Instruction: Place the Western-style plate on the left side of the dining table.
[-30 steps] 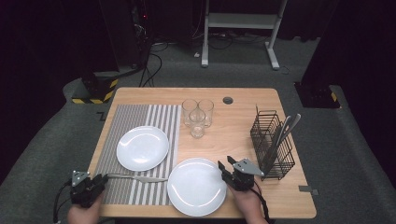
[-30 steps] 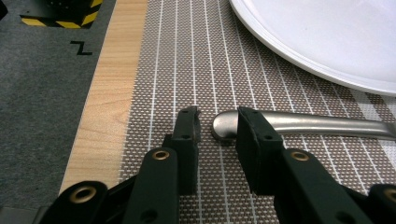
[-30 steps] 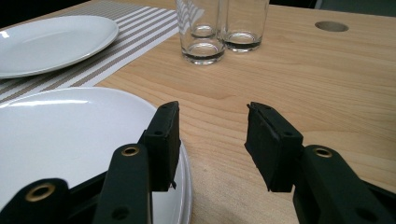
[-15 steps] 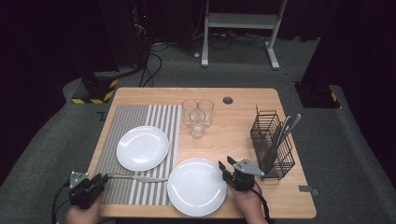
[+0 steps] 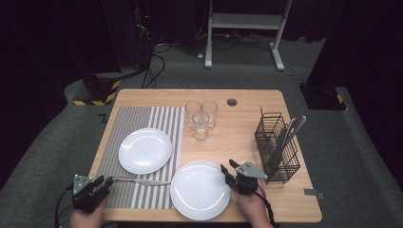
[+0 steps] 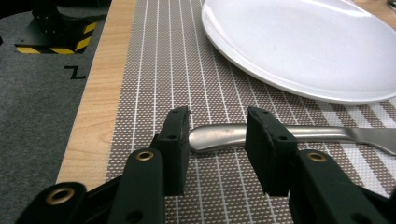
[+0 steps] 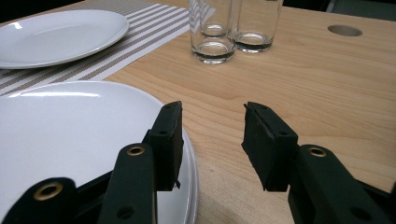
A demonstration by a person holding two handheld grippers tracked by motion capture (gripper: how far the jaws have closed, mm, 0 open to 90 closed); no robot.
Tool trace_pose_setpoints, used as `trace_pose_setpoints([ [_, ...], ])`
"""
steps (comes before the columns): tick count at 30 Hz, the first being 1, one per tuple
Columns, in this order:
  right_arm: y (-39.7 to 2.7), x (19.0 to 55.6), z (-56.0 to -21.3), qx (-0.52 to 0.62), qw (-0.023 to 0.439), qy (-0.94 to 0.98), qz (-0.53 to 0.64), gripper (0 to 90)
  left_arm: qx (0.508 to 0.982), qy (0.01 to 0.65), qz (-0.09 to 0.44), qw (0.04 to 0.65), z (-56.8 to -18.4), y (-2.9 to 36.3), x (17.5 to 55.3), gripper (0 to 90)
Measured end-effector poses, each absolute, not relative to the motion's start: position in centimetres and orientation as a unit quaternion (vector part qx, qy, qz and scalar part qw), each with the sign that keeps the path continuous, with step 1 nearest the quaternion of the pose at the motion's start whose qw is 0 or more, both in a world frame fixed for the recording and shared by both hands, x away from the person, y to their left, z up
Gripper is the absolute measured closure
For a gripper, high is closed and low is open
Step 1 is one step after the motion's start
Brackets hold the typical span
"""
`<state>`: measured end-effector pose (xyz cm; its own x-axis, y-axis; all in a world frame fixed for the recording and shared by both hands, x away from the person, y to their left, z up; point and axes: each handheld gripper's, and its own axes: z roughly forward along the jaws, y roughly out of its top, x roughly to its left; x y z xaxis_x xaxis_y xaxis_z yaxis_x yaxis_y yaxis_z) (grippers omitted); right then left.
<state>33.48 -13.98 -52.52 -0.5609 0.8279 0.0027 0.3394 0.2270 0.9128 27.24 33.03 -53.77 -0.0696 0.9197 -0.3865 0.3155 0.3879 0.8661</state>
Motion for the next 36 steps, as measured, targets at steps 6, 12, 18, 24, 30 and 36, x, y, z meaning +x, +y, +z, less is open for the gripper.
trace_pose_setpoints([
  [6,-13.8,33.4,-52.5,0.381,0.263,0.746,0.478,59.1,0.47,0.658,0.305,0.504,-53.6,32.5,27.3,56.2],
  [12,-13.8,33.4,-52.5,0.387,0.261,0.748,0.472,58.4,0.479,0.653,0.299,0.505,-53.5,32.0,27.5,54.8],
  [18,-13.9,33.6,-52.4,0.393,0.253,0.751,0.466,57.1,0.48,0.65,0.296,0.51,-53.4,31.5,27.5,54.4],
  [24,-13.7,33.5,-52.3,0.389,0.257,0.752,0.467,54.7,0.487,0.644,0.284,0.517,-53.2,31.1,27.5,56.6],
  [30,-13.8,33.6,-52.3,0.386,0.253,0.753,0.469,53.9,0.488,0.64,0.286,0.52,-52.9,30.9,27.3,55.1],
  [36,-13.8,33.7,-52.4,0.386,0.251,0.754,0.469,54.3,0.495,0.631,0.282,0.527,-52.5,30.2,27.4,55.0],
])
